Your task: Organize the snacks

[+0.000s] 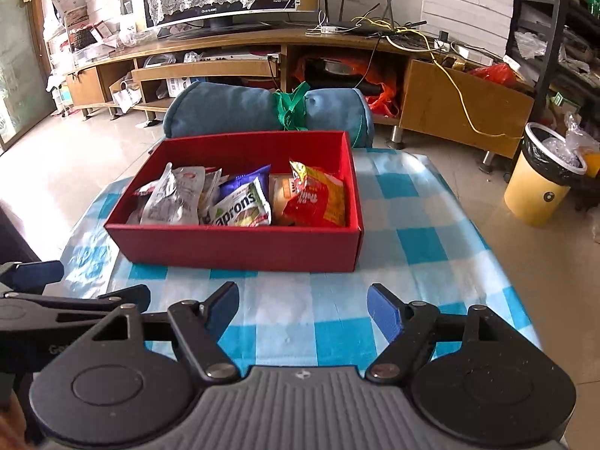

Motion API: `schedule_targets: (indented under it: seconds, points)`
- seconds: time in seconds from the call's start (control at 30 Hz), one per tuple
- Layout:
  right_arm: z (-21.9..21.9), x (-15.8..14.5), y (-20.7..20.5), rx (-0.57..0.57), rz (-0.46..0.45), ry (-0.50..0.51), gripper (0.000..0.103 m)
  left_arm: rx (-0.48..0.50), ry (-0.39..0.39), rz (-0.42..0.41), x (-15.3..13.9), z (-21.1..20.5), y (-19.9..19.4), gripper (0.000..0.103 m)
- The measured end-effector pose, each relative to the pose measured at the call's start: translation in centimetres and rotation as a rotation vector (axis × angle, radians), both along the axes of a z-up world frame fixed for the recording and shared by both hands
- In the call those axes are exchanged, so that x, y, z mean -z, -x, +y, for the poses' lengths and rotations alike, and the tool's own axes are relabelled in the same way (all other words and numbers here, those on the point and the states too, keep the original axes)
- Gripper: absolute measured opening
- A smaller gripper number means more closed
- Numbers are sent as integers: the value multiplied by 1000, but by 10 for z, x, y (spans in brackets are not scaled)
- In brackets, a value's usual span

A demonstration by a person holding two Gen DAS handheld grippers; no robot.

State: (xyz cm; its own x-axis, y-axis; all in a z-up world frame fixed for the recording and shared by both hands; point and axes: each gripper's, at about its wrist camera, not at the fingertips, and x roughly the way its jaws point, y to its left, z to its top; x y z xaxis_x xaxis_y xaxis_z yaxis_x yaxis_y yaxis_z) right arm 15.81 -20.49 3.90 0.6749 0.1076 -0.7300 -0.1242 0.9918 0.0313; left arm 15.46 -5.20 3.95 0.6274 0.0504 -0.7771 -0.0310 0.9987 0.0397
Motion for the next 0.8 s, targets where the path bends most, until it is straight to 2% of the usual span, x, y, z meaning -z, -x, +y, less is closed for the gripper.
schedule_targets:
  seconds: [0.37, 0.8]
  points:
    - [-6, 5, 36, 8, 17, -14, 70, 30, -37, 1, 1, -7, 31, 101]
    - [-4, 15, 66, 1, 39, -16, 71, 38, -30, 19, 8, -5, 57, 101]
